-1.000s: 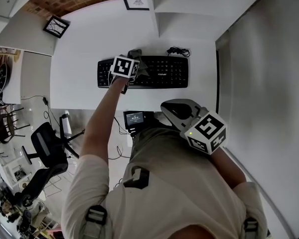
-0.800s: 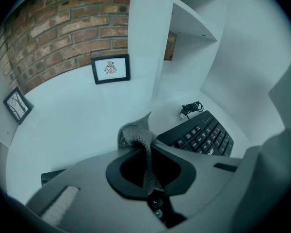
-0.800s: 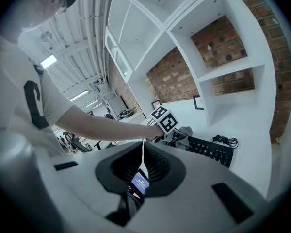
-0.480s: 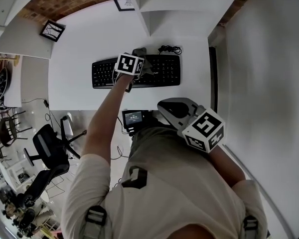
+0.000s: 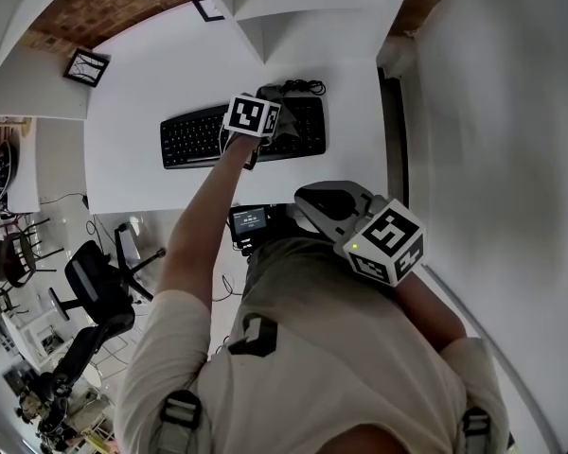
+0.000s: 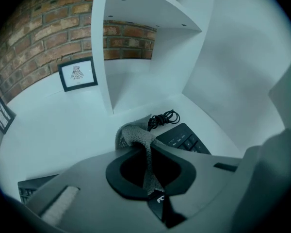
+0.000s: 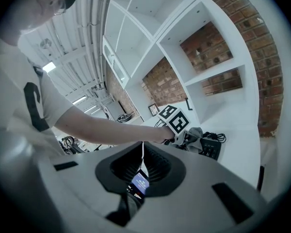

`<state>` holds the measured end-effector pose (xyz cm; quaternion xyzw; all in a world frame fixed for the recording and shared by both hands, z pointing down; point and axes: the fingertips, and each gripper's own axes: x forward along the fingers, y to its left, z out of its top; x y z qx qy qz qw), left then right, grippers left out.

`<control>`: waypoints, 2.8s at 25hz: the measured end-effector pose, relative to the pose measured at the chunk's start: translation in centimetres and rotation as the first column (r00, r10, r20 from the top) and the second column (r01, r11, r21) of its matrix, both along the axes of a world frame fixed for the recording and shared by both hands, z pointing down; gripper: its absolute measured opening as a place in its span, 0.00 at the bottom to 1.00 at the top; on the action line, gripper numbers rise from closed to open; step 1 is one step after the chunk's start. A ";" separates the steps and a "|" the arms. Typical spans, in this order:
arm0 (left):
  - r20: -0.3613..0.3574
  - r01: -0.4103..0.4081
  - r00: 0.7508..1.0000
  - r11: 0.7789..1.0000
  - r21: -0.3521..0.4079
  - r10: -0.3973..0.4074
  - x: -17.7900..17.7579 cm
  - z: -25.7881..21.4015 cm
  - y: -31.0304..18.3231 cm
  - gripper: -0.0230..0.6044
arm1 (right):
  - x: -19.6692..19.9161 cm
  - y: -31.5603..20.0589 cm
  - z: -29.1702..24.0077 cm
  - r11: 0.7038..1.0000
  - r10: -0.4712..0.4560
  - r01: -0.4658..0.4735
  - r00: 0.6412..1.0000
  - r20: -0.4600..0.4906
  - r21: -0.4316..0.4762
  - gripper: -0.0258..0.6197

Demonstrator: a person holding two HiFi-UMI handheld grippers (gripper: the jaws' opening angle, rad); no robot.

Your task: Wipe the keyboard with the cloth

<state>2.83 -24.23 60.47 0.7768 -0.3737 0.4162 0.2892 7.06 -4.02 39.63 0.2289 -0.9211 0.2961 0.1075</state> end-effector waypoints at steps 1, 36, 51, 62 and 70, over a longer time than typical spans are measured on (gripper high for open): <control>-0.001 -0.005 1.000 1.000 -0.002 0.005 0.5 0.0 0.1 0.05 | 0.2 0.1 0.0 1.000 0.002 -0.002 1.000 0.002 0.000 0.05; -0.015 -0.270 0.963 0.963 -0.013 0.270 13.7 0.5 3.0 0.05 | 4.4 1.4 0.0 0.997 0.081 -0.081 0.997 -0.018 0.008 0.05; -0.047 -0.192 0.979 0.978 0.084 0.197 8.5 -3.6 3.0 0.05 | 3.4 2.3 -0.5 0.998 0.048 -0.048 0.999 0.000 0.032 0.05; -0.010 -0.067 0.998 0.994 0.081 0.068 0.8 -4.9 7.7 0.05 | 2.3 3.0 -1.0 0.999 -0.036 0.034 0.998 0.046 0.037 0.05; -0.291 0.153 0.952 0.968 0.198 -0.091 -3.2 -15.4 13.0 0.05 | -1.6 3.7 -1.2 0.988 -0.155 0.157 0.981 0.113 -0.006 0.05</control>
